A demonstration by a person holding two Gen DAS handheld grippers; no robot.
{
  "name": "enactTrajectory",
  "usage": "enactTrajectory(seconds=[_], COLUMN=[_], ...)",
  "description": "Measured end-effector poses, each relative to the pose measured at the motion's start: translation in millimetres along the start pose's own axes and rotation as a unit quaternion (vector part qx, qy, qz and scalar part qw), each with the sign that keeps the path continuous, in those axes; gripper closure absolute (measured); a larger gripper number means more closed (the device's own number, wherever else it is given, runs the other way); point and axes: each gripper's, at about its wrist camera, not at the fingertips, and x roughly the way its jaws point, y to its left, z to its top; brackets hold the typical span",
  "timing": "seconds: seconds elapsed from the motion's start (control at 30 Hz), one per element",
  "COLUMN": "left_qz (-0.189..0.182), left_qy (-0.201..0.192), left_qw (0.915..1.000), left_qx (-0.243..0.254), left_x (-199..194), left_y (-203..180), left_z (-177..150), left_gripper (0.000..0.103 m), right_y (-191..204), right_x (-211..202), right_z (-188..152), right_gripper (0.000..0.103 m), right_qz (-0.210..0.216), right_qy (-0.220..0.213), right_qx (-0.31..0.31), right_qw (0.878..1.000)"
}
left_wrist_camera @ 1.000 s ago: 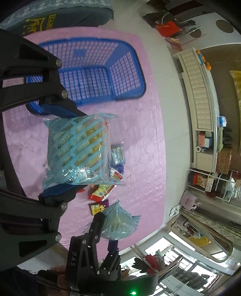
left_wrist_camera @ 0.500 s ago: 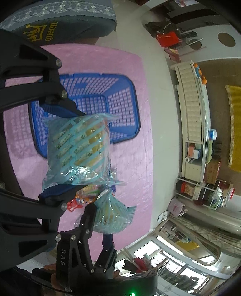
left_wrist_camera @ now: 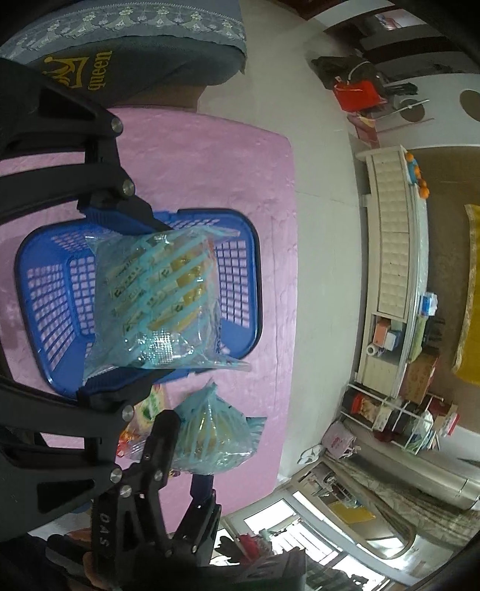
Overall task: Organize snacks
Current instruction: 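Carry both mesh bags over the blue basket and open both tools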
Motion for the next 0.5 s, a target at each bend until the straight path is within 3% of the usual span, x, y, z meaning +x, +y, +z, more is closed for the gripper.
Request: enactTrajectory(seconds=[0.5], left_qz=[-0.022], left_qy=[0.027], left_qw=[0.9994], left_qx=[0.001], left_x=[56.1], left_y=[31.8], left_z=[23.7], left_gripper=[0.041], right_y=[5.9], right_x=[46.4], right_z=[31.1], right_gripper=[0.030], right_qz=[0.005], right_qy=[0.031], right_qx=[0.000], right_qw=[0.999])
